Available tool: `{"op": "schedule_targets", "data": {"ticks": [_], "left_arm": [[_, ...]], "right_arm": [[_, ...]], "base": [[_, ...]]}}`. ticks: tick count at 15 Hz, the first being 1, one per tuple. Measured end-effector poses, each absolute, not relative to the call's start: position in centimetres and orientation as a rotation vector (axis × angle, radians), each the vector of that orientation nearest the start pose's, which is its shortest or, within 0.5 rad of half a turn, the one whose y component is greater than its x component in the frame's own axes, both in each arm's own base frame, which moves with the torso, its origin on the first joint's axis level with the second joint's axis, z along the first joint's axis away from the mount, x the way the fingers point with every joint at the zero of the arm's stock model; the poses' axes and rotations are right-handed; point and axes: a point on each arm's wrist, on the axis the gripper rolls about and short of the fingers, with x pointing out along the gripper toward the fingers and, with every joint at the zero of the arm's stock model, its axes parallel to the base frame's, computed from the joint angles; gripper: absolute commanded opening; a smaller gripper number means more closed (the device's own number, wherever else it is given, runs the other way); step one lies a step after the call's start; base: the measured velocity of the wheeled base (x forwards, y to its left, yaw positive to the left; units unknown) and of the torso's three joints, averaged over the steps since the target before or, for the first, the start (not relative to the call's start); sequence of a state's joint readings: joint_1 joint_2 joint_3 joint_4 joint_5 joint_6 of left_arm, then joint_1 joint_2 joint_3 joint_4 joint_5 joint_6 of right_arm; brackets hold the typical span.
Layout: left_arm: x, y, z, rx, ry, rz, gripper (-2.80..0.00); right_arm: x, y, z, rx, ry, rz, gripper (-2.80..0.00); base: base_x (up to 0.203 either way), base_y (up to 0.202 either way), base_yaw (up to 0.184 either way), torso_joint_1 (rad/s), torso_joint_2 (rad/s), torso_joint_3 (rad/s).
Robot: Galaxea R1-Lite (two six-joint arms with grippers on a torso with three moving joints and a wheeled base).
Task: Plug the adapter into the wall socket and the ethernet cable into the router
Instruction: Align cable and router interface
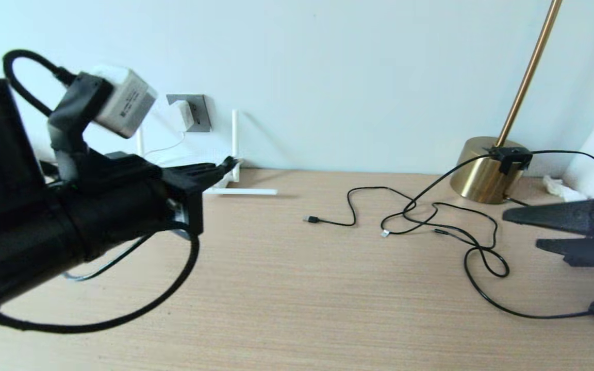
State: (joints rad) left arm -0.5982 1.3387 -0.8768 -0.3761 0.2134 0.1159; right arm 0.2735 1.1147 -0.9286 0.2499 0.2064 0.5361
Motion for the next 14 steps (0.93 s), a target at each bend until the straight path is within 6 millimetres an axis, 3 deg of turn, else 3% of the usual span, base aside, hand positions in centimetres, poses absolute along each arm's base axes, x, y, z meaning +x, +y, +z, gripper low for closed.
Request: {"op": "schedule_targets", "data": {"ticks": [3, 7, 11, 14], "left_arm": [[20.5, -8.6, 24.7, -0.068, 0.212, -0.187, -2.80], [23.4, -7.2, 21.5, -0.144, 0.332, -0.034, -2.80], [26.4, -7.3, 19.4, -0.143, 0.343, 0.045, -2.80], [28.6, -6.1, 18.3, -0.140, 0.315, 0.098, -2.80]], "right_arm": [[9.5, 2.4, 23.8, 0.208, 0.379, 0.125, 0.00], [3.4, 0.4, 20.6, -0.089, 0.219, 0.042, 0.00], [0.5, -0.4, 18.8, -0.205, 0.187, -0.195, 0.00], [-0.3, -0.2, 14.0, -0.212, 0.256, -0.164, 0.00]], "base": [[0.000, 0.000, 0.000, 0.000, 0.00, 0.000], [0.000, 0.000, 0.000, 0.000, 0.00, 0.000], [0.000, 0.000, 0.000, 0.000, 0.00, 0.000], [0.000, 0.000, 0.000, 0.000, 0.00, 0.000]]}}
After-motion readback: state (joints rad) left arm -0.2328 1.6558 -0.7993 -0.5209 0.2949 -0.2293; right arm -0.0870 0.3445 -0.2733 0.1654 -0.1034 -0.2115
